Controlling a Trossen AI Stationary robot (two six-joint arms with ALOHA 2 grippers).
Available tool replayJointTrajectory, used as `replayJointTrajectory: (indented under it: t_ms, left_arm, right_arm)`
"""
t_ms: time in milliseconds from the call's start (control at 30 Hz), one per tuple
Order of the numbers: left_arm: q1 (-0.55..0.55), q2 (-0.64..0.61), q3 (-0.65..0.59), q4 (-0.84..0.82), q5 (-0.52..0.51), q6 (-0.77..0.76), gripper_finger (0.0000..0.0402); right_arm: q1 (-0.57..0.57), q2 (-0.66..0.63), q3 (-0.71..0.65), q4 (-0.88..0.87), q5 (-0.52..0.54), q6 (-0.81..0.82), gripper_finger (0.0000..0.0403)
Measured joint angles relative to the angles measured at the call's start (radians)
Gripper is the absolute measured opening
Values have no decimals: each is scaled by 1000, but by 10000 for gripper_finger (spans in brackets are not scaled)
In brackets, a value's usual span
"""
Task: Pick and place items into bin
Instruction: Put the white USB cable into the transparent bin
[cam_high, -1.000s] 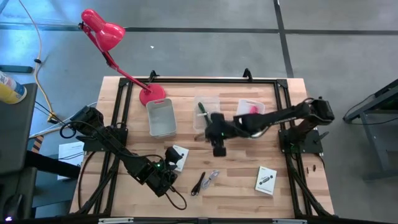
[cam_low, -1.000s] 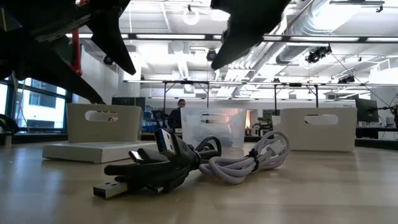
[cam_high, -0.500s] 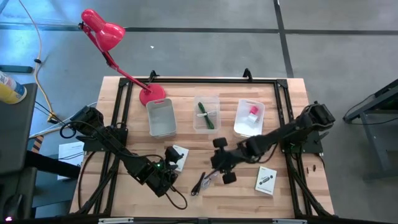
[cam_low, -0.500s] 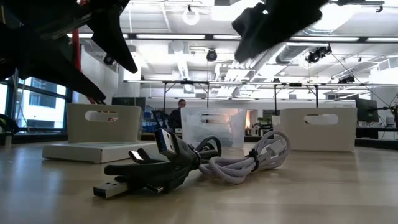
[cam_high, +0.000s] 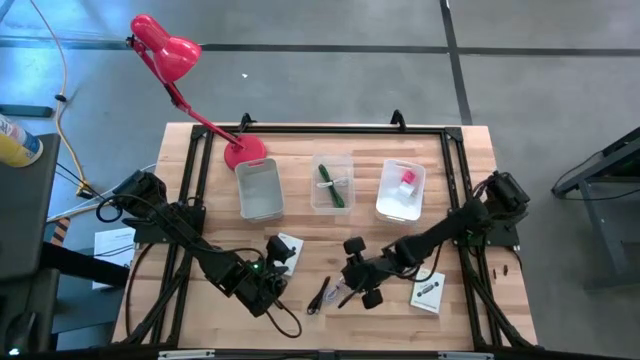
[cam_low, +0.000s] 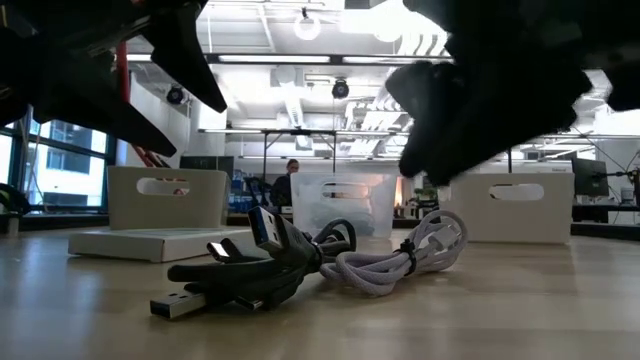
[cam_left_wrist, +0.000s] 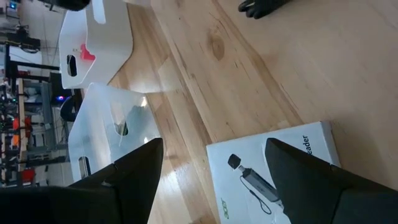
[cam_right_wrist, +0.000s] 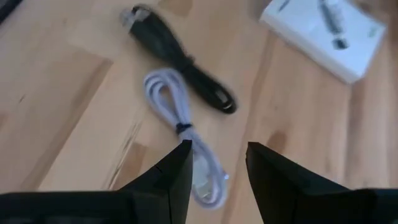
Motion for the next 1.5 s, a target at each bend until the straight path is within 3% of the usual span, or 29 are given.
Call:
replayJointTrajectory:
  t_ms: [167, 733, 1067, 1200, 1400, 1500]
  left_arm:
    - [0, 0, 0, 4, -12, -5, 271]
    - [1, 0, 0, 9, -20, -10, 271]
    - [1, 0, 0, 7, -23, -8, 271]
    - [1, 0, 0, 5, -26, -7, 271]
    - [1, 0, 0, 5, -26, -5, 271]
    - [1, 0, 0, 5, -26, -5, 271]
  right_arm:
    - [-3, 45, 1, 13, -53, -15, 140]
    - [-21, 95, 3, 36, -53, 1, 140]
    - [-37, 130, 3, 60, -105, 14, 136]
    - [-36, 130, 3, 61, -109, 12, 107]
    - [-36, 130, 4, 65, -108, 4, 30]
    - [-36, 130, 5, 65, -103, 4, 27]
